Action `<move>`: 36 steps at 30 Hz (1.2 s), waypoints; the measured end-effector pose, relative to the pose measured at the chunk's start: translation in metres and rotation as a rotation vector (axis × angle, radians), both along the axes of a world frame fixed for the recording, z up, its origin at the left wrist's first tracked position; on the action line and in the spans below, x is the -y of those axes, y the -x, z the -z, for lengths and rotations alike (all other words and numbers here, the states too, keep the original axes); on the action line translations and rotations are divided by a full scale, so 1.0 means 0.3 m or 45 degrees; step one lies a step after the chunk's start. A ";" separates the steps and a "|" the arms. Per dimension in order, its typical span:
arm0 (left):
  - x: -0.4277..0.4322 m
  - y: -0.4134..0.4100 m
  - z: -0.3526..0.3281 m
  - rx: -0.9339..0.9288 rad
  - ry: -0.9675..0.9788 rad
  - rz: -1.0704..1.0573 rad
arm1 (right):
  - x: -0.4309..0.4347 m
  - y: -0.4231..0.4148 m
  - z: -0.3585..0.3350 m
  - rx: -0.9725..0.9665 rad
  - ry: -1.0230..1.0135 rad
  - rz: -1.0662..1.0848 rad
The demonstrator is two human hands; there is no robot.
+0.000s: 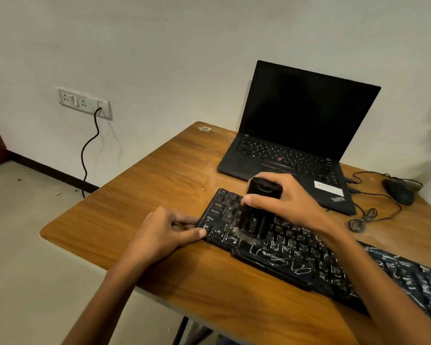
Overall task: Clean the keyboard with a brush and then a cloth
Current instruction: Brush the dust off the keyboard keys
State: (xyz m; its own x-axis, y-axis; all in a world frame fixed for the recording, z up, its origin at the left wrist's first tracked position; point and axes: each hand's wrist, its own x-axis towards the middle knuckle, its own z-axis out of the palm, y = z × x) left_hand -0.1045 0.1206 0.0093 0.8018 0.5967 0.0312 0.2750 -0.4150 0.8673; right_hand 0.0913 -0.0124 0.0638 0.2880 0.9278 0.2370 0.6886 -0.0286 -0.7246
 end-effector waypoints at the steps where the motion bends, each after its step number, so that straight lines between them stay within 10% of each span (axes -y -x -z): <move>1: 0.002 0.001 -0.002 0.002 0.006 0.003 | 0.007 -0.004 -0.012 0.005 0.024 -0.011; 36: -0.111 -0.136 -0.027 -0.291 0.244 0.056 | -0.045 0.019 0.001 0.055 -0.172 0.150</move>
